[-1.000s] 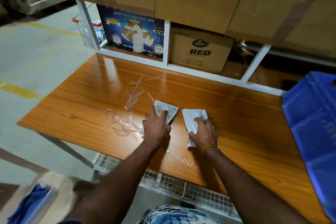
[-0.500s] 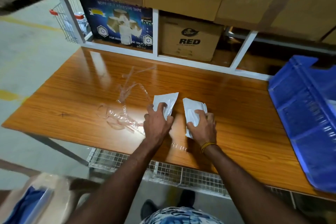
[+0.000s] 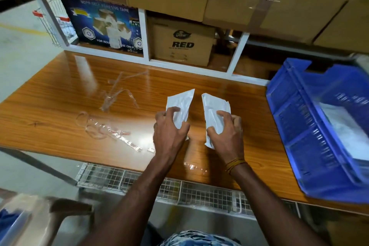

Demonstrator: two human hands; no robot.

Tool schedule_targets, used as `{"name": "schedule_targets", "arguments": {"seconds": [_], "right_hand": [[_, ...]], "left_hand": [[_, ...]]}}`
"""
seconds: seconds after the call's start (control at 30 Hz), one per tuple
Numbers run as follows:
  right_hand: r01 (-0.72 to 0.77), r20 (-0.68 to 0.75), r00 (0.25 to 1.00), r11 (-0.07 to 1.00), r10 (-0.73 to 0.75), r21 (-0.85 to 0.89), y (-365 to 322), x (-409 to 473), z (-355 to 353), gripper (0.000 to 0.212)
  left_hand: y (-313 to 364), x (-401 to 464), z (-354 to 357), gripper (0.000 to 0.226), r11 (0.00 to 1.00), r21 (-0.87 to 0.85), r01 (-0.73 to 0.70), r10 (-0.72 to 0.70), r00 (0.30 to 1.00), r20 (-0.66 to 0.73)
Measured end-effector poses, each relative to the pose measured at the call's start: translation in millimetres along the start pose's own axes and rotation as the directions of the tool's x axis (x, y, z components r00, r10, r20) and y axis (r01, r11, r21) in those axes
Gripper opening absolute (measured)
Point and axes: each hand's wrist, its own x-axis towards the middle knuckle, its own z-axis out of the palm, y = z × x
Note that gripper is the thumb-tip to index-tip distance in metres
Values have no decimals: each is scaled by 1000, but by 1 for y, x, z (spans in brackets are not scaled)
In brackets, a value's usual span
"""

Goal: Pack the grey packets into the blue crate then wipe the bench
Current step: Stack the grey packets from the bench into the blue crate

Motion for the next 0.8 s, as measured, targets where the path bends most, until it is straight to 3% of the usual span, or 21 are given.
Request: {"name": "schedule_targets", "arguments": {"seconds": [0.2, 0.4, 0.8], "right_hand": [[78, -26, 997, 996, -77, 54, 55, 5, -77, 54], [128, -142, 985, 972, -101, 197, 126, 6, -171, 50], [143, -342, 939, 942, -32, 303, 220, 19, -317, 48]], "left_hand": [[64, -42, 49, 52, 997, -72, -24, 16, 995, -103], [150, -111, 124, 47, 986, -143, -85, 66, 989, -134], [288, -169, 206, 40, 940, -209, -271, 254, 962, -101]]}}
